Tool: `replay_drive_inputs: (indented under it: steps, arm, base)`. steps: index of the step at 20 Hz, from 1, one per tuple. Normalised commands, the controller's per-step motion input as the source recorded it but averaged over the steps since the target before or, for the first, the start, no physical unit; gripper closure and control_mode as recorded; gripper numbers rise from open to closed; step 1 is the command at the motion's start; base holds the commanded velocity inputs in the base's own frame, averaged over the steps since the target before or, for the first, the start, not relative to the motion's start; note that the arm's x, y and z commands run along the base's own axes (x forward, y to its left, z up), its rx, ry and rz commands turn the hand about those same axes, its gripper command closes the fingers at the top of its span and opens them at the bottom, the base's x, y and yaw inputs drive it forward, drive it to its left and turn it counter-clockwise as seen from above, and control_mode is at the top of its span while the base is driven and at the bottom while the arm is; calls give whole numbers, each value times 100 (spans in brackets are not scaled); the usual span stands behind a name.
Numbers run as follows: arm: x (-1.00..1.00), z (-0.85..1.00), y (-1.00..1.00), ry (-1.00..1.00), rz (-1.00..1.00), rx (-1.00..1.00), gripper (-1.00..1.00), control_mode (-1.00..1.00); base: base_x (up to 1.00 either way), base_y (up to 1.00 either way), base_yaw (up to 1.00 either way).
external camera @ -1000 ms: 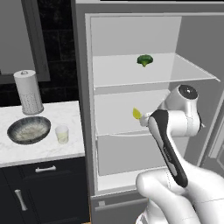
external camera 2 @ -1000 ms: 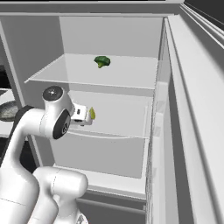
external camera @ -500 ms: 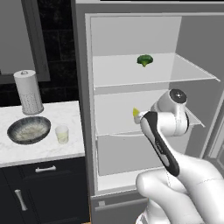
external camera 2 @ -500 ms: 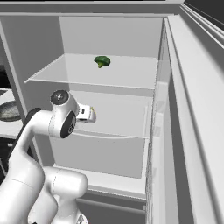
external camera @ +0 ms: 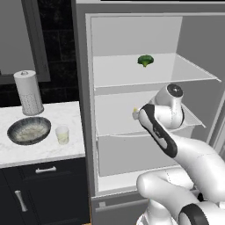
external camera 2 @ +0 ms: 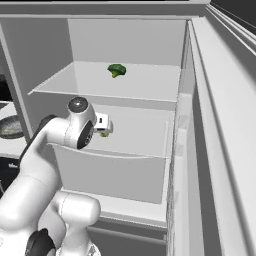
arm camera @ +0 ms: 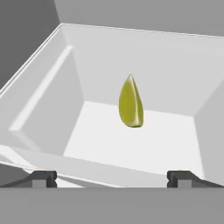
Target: Grab a lemon wedge from the fridge and one ice cube from the ice bowl, and put them in the glass of lemonade.
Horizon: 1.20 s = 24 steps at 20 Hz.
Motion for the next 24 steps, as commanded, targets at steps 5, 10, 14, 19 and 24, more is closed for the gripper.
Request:
replay_drive_inputs:
  steps: [5, 10, 14, 19, 24]
  arm:
    - [0, -13, 0, -8, 7, 0, -100, -100]
    - [1, -15, 0, -2, 6, 0, -100, -100]
    - [15, -1, 0, 0, 2, 0, -100, -100]
    - [30, -7, -3, 0, 0, 0, -100, -100]
    - [16, 0, -5, 0, 0, 0, -100, -100]
  base:
    - [0, 0, 0]
    - [0, 0, 0]
    - [0, 0, 0]
    - [0, 0, 0]
    - [0, 0, 0]
